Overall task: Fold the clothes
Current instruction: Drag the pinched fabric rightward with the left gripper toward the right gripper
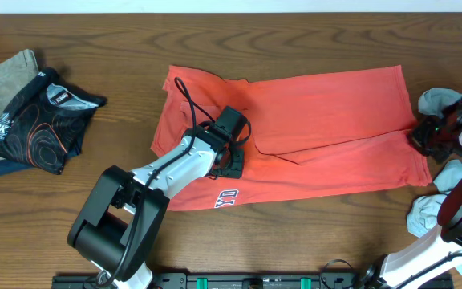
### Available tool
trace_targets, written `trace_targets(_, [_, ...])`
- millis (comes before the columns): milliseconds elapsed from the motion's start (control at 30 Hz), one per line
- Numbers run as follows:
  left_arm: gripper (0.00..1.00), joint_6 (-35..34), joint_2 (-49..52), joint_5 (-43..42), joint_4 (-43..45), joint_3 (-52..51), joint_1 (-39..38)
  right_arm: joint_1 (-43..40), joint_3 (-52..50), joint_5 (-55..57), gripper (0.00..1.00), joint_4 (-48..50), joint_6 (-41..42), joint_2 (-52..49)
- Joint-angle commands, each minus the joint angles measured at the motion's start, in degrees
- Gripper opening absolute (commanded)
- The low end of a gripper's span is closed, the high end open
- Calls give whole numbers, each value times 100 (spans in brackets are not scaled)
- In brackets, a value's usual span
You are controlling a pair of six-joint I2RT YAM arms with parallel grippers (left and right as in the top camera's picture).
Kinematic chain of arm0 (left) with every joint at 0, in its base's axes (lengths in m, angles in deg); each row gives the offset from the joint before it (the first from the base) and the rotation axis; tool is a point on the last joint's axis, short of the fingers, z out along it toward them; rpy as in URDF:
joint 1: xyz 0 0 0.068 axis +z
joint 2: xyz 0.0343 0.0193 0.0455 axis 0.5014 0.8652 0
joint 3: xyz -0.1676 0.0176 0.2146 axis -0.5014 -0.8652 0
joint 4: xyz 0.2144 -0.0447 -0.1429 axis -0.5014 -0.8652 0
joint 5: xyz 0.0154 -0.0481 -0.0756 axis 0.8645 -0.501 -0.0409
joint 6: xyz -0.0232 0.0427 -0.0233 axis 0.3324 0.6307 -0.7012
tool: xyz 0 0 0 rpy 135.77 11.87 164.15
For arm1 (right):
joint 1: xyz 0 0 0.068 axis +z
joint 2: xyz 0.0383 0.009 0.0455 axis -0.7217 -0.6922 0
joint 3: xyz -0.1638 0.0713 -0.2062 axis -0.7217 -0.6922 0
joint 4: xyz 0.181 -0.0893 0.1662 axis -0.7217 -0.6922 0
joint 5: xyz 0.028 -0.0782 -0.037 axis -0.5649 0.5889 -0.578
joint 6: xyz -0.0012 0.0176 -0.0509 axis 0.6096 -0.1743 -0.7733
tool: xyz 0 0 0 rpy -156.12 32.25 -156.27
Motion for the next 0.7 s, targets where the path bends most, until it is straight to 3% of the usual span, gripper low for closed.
trace_targets(0, [43,-52,389,629,-157,-380,138,116,-4,-1003,7,-186,-822,109])
trace_targets(300, [43,107,297,634,-157,-326,146,153,-4,-376,12,-1001,-920,109])
trace_targets(667, [44,173,-682,570,94,-153,118,153,-153,671,15,-1102,-918,109])
